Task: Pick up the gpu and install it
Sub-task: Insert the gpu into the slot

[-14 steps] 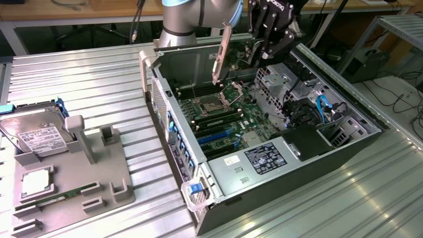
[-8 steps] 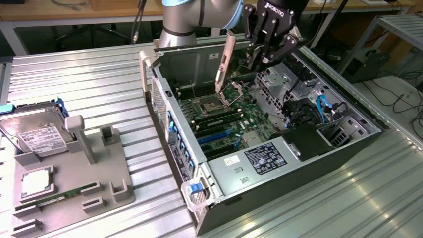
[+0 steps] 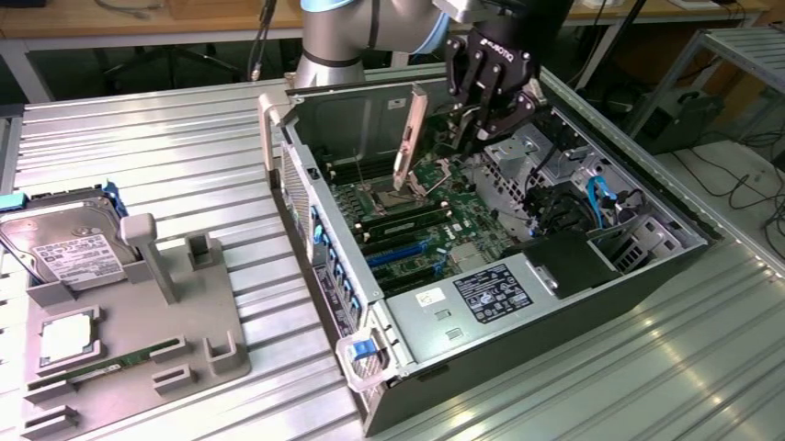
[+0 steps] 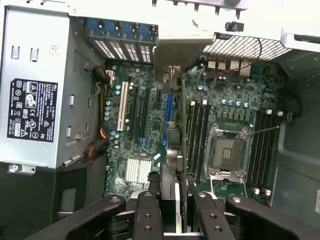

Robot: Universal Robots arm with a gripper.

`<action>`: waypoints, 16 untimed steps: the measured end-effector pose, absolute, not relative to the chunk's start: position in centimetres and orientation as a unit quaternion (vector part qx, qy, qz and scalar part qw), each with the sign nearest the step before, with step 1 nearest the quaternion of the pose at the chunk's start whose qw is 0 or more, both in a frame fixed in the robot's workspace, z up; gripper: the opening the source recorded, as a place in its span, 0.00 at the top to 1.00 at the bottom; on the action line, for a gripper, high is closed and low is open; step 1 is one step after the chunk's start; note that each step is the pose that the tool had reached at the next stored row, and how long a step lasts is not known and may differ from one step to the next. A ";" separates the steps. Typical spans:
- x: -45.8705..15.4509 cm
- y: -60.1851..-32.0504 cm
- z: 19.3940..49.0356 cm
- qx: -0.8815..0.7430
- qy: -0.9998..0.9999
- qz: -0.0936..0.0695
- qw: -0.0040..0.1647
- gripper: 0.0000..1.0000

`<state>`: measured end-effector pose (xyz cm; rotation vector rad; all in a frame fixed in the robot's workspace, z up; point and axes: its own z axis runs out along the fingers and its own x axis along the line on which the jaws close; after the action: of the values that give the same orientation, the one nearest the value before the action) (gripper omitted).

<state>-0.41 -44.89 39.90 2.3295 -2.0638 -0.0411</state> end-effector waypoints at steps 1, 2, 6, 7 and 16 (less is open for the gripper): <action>-0.4 -44.9 39.8 0.748 -0.663 -0.013 0.015 0.71; -0.4 -44.9 39.6 0.748 -0.663 -0.013 0.015 0.71; -0.4 -44.9 39.1 0.748 -0.663 -0.013 0.015 0.71; -0.4 -44.9 39.0 0.748 -0.663 -0.013 0.014 0.71; -0.4 -44.9 38.3 0.748 -0.663 -0.013 0.014 0.71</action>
<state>-0.41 -44.92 38.34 2.3295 -2.0640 -0.0412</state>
